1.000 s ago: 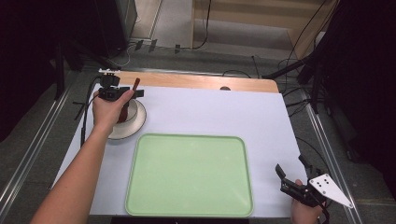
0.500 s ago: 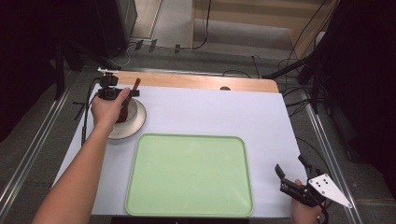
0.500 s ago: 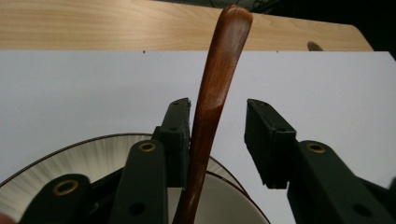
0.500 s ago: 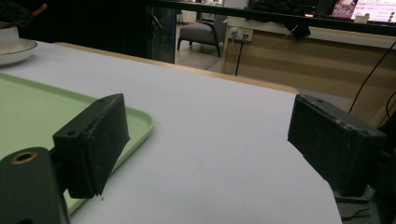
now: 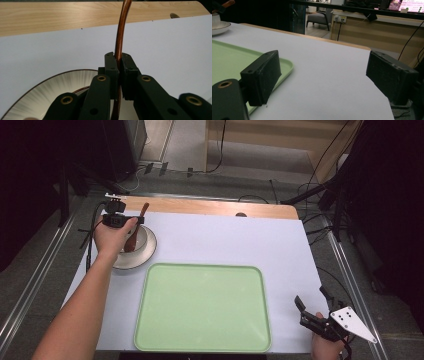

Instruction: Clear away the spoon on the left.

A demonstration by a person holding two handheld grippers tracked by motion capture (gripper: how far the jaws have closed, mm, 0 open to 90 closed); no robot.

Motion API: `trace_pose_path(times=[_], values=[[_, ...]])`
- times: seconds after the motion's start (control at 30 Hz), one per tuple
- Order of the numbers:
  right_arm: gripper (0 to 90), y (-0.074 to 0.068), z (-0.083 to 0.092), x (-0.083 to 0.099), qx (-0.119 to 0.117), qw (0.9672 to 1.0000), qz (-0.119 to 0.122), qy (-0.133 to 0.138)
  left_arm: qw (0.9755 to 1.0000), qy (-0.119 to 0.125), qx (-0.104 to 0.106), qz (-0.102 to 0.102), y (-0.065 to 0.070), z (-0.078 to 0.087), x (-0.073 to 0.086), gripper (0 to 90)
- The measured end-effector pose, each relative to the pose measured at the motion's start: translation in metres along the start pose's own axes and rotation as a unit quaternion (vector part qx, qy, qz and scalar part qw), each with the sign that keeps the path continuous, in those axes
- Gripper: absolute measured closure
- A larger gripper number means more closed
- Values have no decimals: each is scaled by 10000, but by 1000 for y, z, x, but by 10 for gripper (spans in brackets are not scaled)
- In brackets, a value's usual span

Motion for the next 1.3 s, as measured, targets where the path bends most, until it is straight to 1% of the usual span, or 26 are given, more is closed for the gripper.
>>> trace_pose_path(times=[0.03,0.07,0.13,0.2,0.27,0.33,0.37,0.43,0.53,0.57,0.67,0.7,0.77,0.8,0.97,1.0,1.03,1.07,1.13,1.2,1.27,1.3], values=[[132,0,0,0,7,10000,-4,-5,10000,31,15,-17,1,3,-1,858],[132,0,0,0,19,10000,0,7,10000,37,-21,-51,1,4,-2,858],[132,0,0,0,19,10000,4,7,9999,100,2,-47,4,8,-5,858],[132,0,0,0,22,10000,0,8,9998,145,-64,-74,4,13,-7,858],[132,0,0,0,14,10000,3,16,9997,258,-24,-15,6,17,-10,858],[132,0,1,0,18,10000,-6,13,9991,284,-249,-179,6,23,-12,858],[132,0,1,0,16,10000,-6,15,9990,309,-237,-234,8,25,-14,858],[132,0,0,0,11,10000,2,23,9989,345,-196,-252,12,28,-16,858],[132,0,0,0,20,10000,4,20,9989,428,-117,-148,16,34,-20,858],[132,0,0,0,22,10000,0,17,9988,453,-77,-152,17,36,-21,858],[132,0,0,0,15,10000,4,26,9987,472,-121,-169,19,39,-22,859],[132,0,0,0,17,10000,-5,24,9986,509,-67,-159,22,43,-24,858],[132,0,0,0,16,10000,-6,28,9984,526,-75,-177,24,45,-25,858],[132,0,0,0,17,10000,3,29,9981,578,-60,-198,27,50,-27,859],[132,0,0,0,29,10000,2,25,9977,635,-3,-235,34,60,-28,858],[132,0,0,0,28,10000,2,26,9975,664,34,-225,36,61,-28,858],[132,0,0,0,26,10000,1,26,9973,701,95,-171,38,63,-29,858],[132,0,0,0,27,10000,4,28,9973,701,95,-171,38,63,-29,858],[132,0,0,0,33,10000,4,27,9971,729,183,-104,44,68,-29,858],[132,0,0,0,35,10000,3,27,9971,734,190,-100,46,69,-28,858],[132,0,0,0,31,10000,28,31,9963,802,292,-73,52,73,-28,858],[132,0,0,0,28,10000,28,31,9963,802,292,-73,52,73,-28,858]])
Point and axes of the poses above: each handheld gripper's, and its own axes: z roughly backward along the jaws, x roughly out of its underside, y roughly to its right, the point moved 8 cm from there along -z, roughly forward along the jaws, and after that the axes turned 14 degrees about -z, right-handed, at the moved point
